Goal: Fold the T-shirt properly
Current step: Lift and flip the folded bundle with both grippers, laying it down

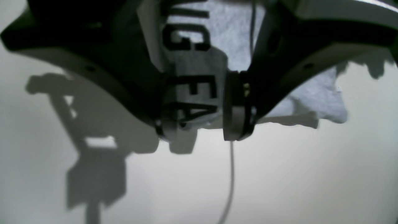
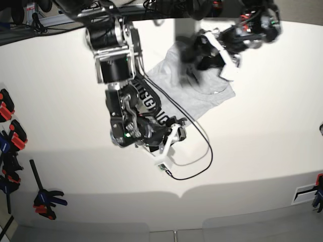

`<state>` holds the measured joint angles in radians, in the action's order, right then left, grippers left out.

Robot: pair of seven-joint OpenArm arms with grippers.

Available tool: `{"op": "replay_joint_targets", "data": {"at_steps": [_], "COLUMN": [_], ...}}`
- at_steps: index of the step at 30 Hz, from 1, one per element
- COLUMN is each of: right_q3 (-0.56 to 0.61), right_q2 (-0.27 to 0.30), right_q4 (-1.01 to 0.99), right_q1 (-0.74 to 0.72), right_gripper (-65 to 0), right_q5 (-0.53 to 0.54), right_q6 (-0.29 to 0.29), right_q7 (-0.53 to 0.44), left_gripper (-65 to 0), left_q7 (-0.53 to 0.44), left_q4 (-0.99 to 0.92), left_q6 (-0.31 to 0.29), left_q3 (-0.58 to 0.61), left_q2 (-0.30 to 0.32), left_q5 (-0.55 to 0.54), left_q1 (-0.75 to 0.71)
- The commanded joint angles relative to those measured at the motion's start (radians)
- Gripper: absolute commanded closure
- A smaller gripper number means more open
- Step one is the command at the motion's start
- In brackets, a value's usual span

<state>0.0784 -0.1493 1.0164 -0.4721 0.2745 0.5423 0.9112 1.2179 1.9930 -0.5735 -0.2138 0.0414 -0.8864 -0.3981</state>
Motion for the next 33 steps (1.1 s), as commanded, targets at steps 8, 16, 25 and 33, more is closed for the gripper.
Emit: {"op": "replay_joint_targets", "data": {"at_steps": [8, 16, 25, 33], "right_q3": [0.001, 0.001, 0.0, -0.001], "right_q2": [-0.008, 0.051, 0.077, 0.077], "right_q4": [-0.029, 0.055, 0.388, 0.541], "right_q1": [-0.029, 0.101, 0.346, 0.544], "right_gripper": [-23.5, -23.5, -23.5, -23.5], "right_q5": [0.014, 0.122, 0.13, 0.13], "right_q6": [0.011, 0.033, 0.032, 0.026], "right_q7": [0.047, 0.175, 0.23, 0.212], "left_gripper": [-35.0, -35.0, -35.0, -35.0], "left_q7": [-0.141, -0.213, -0.33, -0.33], "left_q4": [-0.191, -0.195, -0.202, -0.288], "left_q6": [0.076, 0.158, 0.237, 0.234], "left_q3": [0.129, 0.128, 0.131, 0.131], "left_q2": [0.007, 0.196, 0.272, 0.272], "left_q5": [0.406, 0.622, 0.624, 0.624], "left_q1": [0.059, 0.14, 0.167, 0.249]}}
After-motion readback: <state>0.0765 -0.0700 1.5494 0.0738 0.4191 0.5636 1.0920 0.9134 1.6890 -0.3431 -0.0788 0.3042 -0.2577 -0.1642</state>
